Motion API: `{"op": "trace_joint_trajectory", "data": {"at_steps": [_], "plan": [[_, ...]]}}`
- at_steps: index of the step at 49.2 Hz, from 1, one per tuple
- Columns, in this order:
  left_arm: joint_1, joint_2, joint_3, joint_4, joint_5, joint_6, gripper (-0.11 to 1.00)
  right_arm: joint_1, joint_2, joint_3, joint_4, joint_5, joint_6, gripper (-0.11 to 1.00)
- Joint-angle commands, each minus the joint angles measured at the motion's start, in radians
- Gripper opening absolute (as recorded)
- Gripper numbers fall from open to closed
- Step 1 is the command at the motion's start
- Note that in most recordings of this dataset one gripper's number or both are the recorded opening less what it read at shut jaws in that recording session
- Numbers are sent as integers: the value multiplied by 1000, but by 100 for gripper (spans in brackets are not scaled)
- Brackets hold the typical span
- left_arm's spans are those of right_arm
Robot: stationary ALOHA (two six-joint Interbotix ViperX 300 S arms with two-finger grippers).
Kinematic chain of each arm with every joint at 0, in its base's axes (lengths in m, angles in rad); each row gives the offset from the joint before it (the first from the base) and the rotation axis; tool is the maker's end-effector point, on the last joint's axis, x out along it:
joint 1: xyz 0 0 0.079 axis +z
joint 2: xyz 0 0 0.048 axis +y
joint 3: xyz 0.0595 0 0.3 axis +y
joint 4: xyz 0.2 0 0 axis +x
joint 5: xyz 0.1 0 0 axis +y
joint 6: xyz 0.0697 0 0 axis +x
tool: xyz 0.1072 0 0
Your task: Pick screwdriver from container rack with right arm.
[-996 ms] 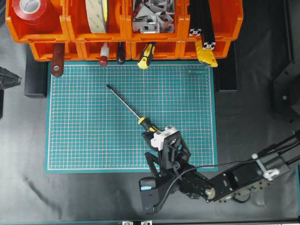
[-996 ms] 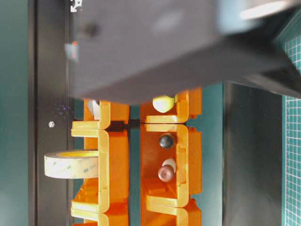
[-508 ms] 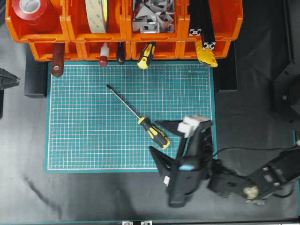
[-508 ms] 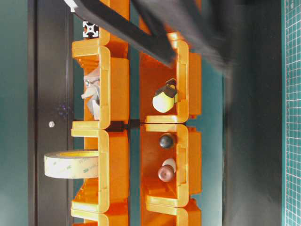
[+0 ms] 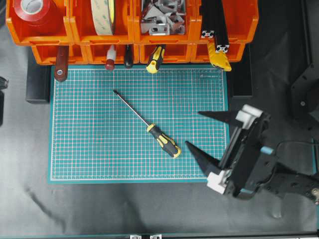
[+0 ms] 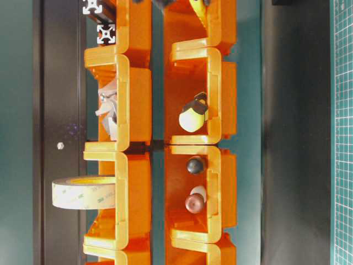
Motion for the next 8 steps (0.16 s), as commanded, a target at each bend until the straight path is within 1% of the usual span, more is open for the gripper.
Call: {"op": "trace_joint_trajectory", "data": {"at_steps": [1, 8], "plan": [[-2, 5, -31, 2, 3, -2, 0, 3, -35, 5, -9, 12, 18, 82], [-2, -3, -31, 2, 14, -2, 0, 3, -41, 12, -9, 6, 23, 81]]}}
